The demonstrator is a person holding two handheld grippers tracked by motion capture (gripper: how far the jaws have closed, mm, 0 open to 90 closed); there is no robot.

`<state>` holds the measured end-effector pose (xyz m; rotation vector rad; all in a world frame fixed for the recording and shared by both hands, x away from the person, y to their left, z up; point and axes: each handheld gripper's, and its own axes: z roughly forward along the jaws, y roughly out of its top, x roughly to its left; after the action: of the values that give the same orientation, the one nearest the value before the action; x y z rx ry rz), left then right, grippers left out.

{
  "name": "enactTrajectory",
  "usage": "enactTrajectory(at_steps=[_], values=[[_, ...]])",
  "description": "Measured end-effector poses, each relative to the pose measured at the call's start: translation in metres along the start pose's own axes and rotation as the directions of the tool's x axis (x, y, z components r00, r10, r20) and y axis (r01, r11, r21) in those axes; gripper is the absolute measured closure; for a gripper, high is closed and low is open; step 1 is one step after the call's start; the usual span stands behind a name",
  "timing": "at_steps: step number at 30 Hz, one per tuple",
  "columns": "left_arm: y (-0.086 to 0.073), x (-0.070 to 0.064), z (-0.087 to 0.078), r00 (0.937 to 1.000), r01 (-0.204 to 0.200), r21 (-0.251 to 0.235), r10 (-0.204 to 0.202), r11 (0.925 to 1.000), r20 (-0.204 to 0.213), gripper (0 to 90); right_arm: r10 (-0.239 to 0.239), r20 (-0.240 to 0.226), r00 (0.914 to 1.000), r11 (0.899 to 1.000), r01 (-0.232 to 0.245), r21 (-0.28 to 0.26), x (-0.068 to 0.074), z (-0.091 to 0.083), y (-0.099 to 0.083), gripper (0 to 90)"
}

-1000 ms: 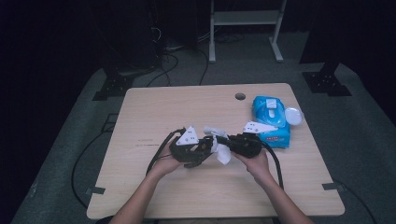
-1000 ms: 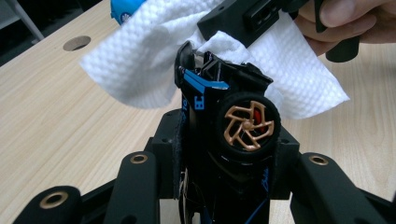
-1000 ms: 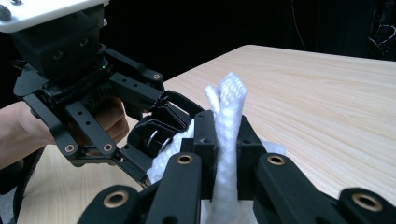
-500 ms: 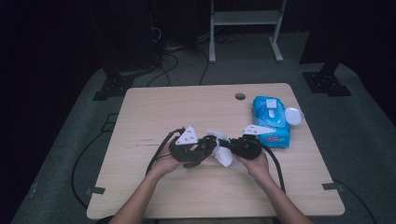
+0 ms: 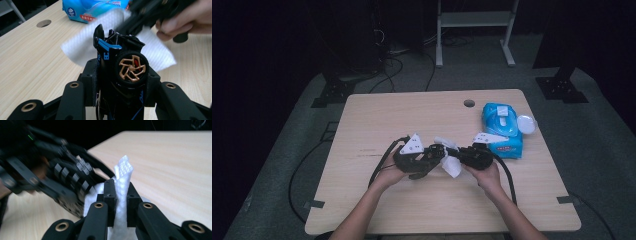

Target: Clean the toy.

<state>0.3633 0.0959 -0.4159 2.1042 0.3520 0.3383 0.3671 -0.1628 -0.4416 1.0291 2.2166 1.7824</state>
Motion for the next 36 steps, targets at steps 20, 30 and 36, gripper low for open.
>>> enactTrajectory(at_steps=[20, 30, 36], values=[[0.003, -0.001, 0.014, 0.9999, -0.010, 0.042, 0.010, 0.9991, -0.009, 57.1, -0.049, 0.031, 0.9983, 0.998, 0.048, 0.039, 0.000, -0.007, 0.006, 82.4], [0.012, 0.024, 0.041, 0.9997, -0.014, 0.165, 0.018, 0.9861, -0.018, 57.1, -0.051, 0.090, 0.9947, 0.998, 0.049, 0.030, -0.010, -0.024, 0.007, 82.4], [0.015, 0.039, 0.060, 0.9987, -0.013, 0.303, 0.027, 0.9528, -0.043, 57.4, -0.049, 0.095, 0.9943, 0.998, 0.045, 0.035, -0.013, -0.026, 0.004, 82.4]])
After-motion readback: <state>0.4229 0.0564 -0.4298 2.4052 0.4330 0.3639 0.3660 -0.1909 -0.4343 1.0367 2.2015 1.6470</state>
